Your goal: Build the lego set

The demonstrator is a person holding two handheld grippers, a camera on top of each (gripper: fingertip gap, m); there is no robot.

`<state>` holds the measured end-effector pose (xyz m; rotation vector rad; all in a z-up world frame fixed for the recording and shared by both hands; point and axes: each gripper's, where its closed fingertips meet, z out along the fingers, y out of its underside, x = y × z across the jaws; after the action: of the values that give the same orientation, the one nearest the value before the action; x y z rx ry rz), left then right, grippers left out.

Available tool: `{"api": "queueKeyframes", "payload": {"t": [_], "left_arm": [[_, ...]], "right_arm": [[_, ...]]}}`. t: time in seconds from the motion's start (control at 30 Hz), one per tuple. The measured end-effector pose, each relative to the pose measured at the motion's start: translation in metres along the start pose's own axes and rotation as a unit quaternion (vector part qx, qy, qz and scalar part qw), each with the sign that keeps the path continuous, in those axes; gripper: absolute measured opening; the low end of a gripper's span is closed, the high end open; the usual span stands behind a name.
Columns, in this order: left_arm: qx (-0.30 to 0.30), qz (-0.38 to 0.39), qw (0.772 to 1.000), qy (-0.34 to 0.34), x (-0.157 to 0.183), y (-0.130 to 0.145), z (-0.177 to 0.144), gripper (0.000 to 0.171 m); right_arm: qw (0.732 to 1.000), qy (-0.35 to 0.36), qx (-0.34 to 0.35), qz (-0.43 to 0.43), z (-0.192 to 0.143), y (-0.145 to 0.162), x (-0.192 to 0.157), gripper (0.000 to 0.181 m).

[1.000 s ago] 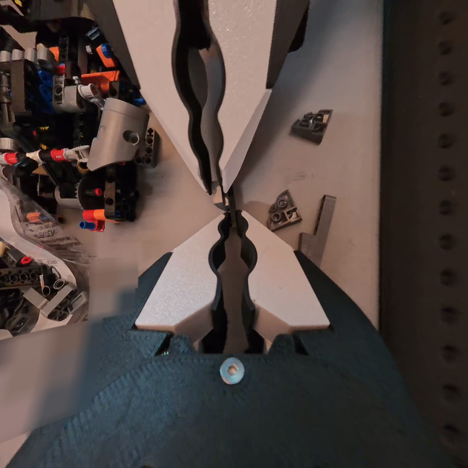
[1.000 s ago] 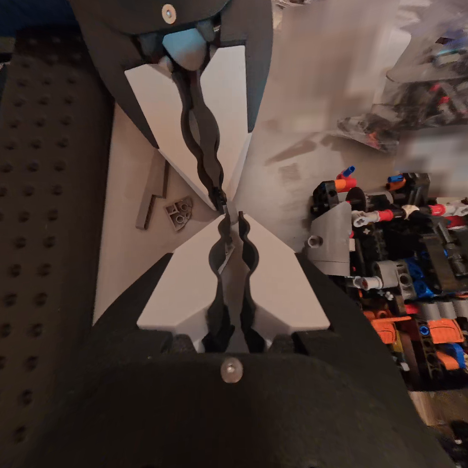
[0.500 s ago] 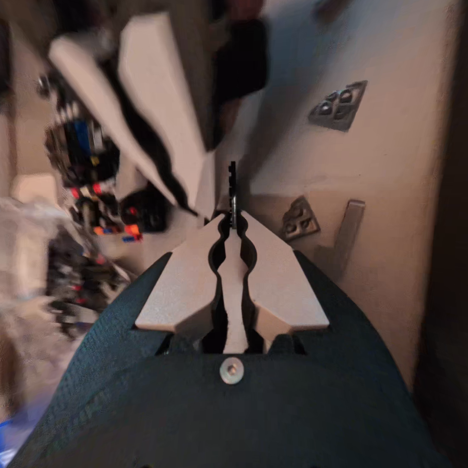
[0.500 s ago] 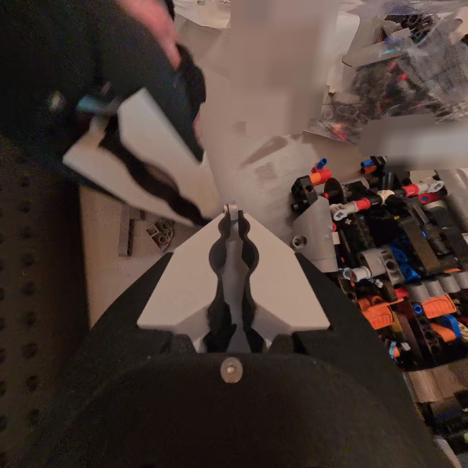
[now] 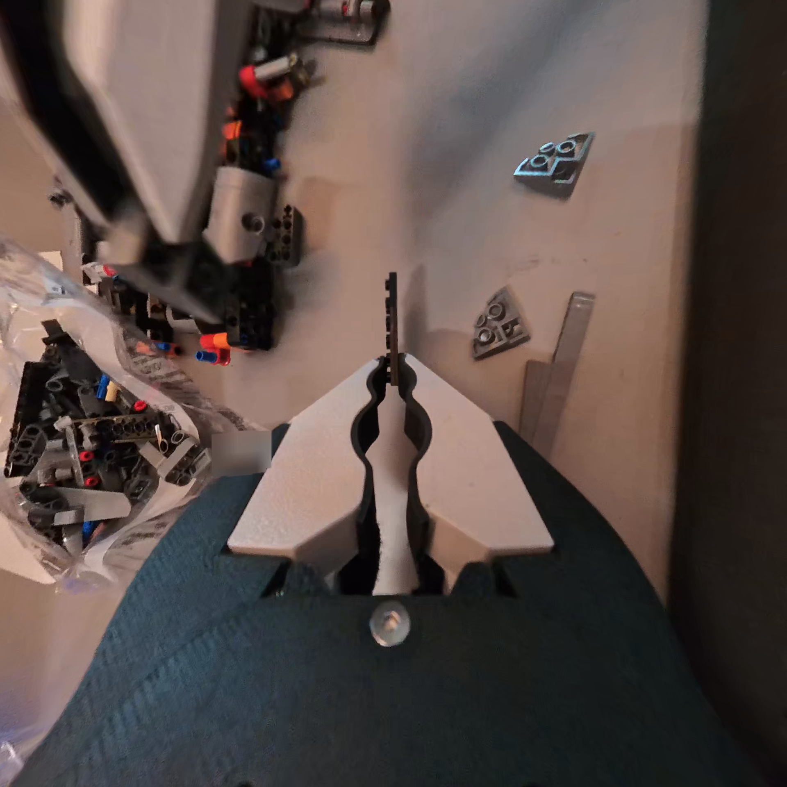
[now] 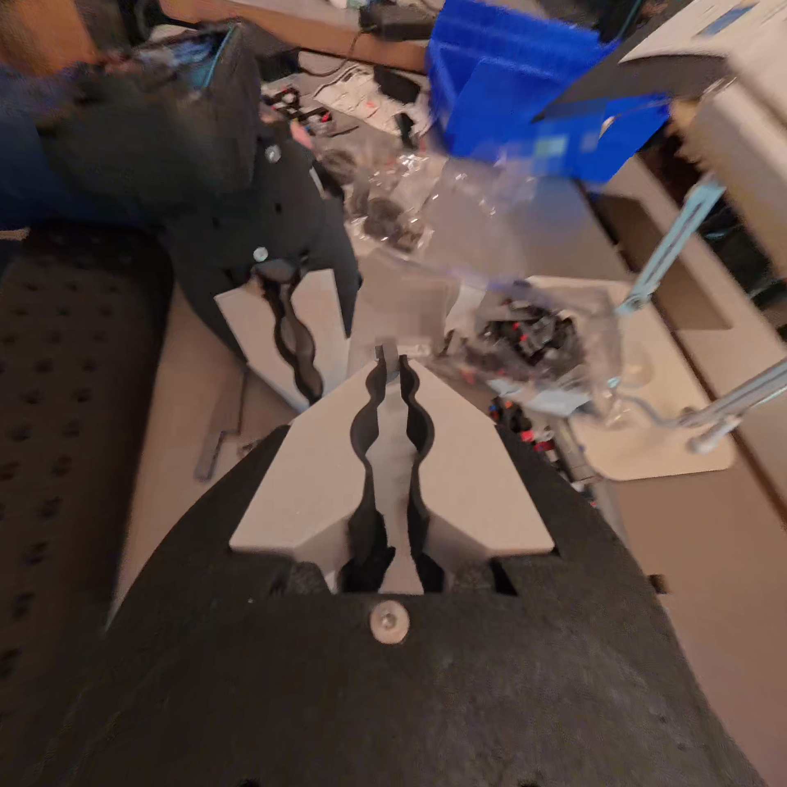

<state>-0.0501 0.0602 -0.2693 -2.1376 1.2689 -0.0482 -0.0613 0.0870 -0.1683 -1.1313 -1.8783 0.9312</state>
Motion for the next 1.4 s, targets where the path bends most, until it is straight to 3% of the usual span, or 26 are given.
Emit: {"api": "queueKeyframes", "payload": {"t": [0.13, 0.2, 0.27, 0.33, 0.43, 0.6, 0.7, 0.77, 0.83, 0.9, 0.93, 0.97, 1.07, 1.23, 1.4], "left_arm": [[-0.001, -0.009, 1.000, -0.013, -0.007, 0.001, -0.005, 0.002], [0.002, -0.015, 1.000, -0.019, -0.011, 0.003, -0.010, 0.002], [0.009, -0.031, 0.999, -0.023, -0.016, 0.006, -0.015, 0.002], [0.023, -0.050, 0.998, -0.028, -0.022, 0.008, -0.022, 0.002], [0.050, -0.071, 0.996, -0.036, -0.029, 0.009, -0.034, 0.002], [0.070, -0.091, 0.993, -0.041, -0.036, 0.010, -0.042, 0.002], [0.087, -0.102, 0.990, -0.035, -0.037, 0.007, -0.044, 0.002], [0.117, -0.109, 0.987, -0.032, -0.039, -0.001, -0.051, 0.002], [0.134, -0.115, 0.984, -0.023, -0.038, -0.004, -0.055, 0.002], [0.153, -0.120, 0.981, -0.013, -0.037, -0.008, -0.058, 0.002], [0.160, -0.123, 0.979, -0.002, -0.035, -0.010, -0.059, 0.002], [0.163, -0.124, 0.979, 0.005, -0.034, -0.010, -0.059, 0.003], [0.171, -0.126, 0.977, 0.007, -0.035, -0.009, -0.061, 0.003], [0.184, -0.159, 0.968, -0.066, -0.062, -0.002, -0.076, 0.020], [0.187, -0.198, 0.956, -0.108, -0.083, 0.013, -0.087, 0.019]], "right_arm": [[0.999, 0.036, -0.003, -0.006, 0.022, -0.018, 0.019, 0.004], [0.997, 0.064, -0.040, -0.011, 0.038, -0.012, 0.034, 0.005], [0.989, 0.112, -0.095, -0.014, 0.050, 0.002, 0.054, 0.020], [0.981, 0.136, -0.137, -0.028, 0.051, 0.011, 0.063, 0.022], [0.985, 0.137, -0.099, -0.043, 0.035, -0.001, 0.059, 0.017], [0.997, 0.048, -0.055, -0.004, 0.011, -0.006, 0.040, 0.015], [0.997, -0.074, -0.029, 0.001, 0.005, -0.008, -0.002, 0.022], [0.992, -0.103, -0.067, -0.010, 0.010, 0.006, -0.017, 0.034], [0.989, -0.090, -0.098, -0.058, 0.017, 0.016, -0.020, 0.037], [0.988, -0.091, -0.085, -0.093, 0.022, 0.011, -0.028, 0.032], [0.988, -0.075, -0.086, -0.106, 0.024, 0.008, -0.026, 0.025], [0.987, -0.061, -0.091, -0.118, 0.025, 0.008, -0.023, 0.006], [0.989, -0.057, -0.091, -0.101, 0.026, 0.005, -0.019, 0.003], [0.986, 0.036, -0.093, -0.132, 0.025, -0.010, 0.012, 0.002], [0.953, 0.093, -0.187, -0.221, 0.037, 0.002, 0.036, 0.003]]}}
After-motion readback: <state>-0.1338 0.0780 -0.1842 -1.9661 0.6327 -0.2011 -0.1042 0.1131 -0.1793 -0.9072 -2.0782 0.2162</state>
